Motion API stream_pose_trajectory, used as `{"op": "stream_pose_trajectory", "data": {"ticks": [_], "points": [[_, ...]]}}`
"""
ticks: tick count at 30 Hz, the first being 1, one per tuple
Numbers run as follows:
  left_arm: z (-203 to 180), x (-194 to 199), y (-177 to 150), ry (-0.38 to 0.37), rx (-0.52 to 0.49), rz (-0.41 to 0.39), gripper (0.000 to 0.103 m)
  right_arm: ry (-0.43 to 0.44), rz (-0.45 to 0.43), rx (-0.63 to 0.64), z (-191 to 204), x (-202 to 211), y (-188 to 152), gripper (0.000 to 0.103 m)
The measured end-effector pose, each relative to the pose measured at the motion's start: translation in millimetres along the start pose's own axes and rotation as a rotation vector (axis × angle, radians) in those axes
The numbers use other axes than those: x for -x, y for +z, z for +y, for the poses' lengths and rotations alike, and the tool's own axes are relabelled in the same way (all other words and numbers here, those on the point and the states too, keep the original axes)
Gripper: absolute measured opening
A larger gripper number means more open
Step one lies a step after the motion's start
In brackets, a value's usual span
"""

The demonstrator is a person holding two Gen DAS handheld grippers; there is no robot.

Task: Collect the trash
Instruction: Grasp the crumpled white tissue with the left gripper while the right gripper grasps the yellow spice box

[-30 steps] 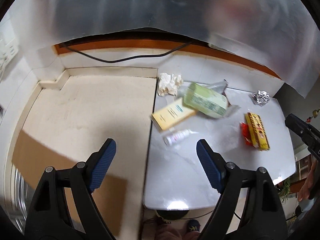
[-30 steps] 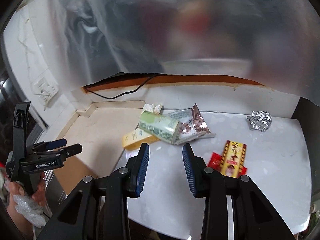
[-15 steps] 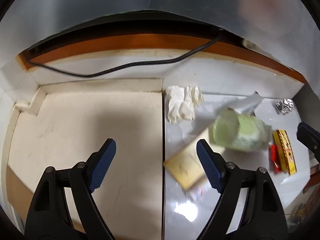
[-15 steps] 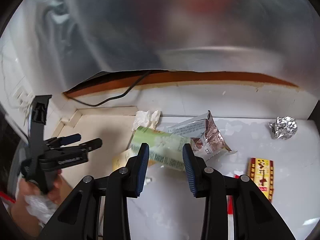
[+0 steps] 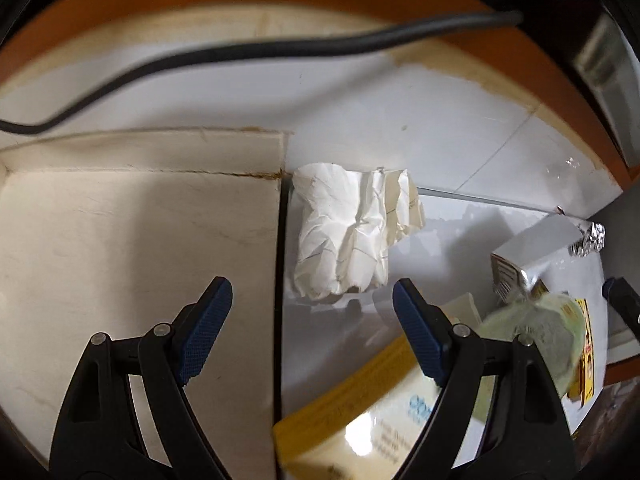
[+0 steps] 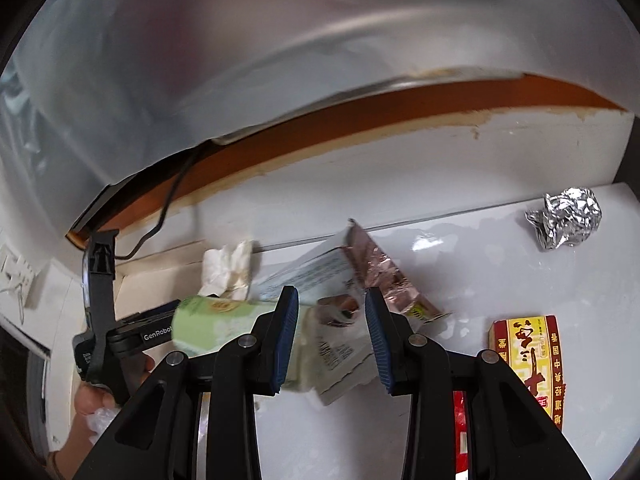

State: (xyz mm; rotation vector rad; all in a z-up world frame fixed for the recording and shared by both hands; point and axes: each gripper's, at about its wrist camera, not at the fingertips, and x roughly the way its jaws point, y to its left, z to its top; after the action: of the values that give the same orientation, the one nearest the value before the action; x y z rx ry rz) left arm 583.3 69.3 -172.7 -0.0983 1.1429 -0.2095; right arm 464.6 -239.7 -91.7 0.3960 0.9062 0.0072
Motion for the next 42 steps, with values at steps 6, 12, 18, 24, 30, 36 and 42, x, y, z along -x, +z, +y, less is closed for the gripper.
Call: {"op": "stream_pose_trajectory", "data": {"ticks": [6,12,18,24,30,36,42], "points": [[1.7,-13.0,-5.4,-0.018,0.023,-0.022,0.080,-0.005,0.003,-0.033,-14.0,-10.4,-9.7,0.035],[1.6,-7.6,-9.2,-0.052,0.055,-0.065,0.080,-0.008,0.014,-0.050,-19.1,-13.8,-20.9,0.035],[-8.2,-16.7,-15.8,-0.015,0.044,-0.088,0.051,-0.023,0.000,-0.041,-23.4,-2.2,-25.2,0.035],[-19.9,-13.1,-21.1,-0.015,0.031,-0.152,0.026,-0.033,-0.009,-0.047,-30.9,9.4,-28.6,0.035],[-25.2,8.8,-21.4,-0.016,0.037,-0.232,0.022,-0.033,-0.021,-0.029,-34.2,21.6,-30.7,0.035],[-28.0,31.7,-32.3,-0.008,0.041,-0.266,0.022,-0.028,-0.040,-0.027,-44.1,40.4,-29.9,0.035],[-26.0,59.8,-51.9,0.013,0.074,-0.302,0.022,-0.028,-0.061,-0.019,-56.5,62.1,-29.4,0.035]]}}
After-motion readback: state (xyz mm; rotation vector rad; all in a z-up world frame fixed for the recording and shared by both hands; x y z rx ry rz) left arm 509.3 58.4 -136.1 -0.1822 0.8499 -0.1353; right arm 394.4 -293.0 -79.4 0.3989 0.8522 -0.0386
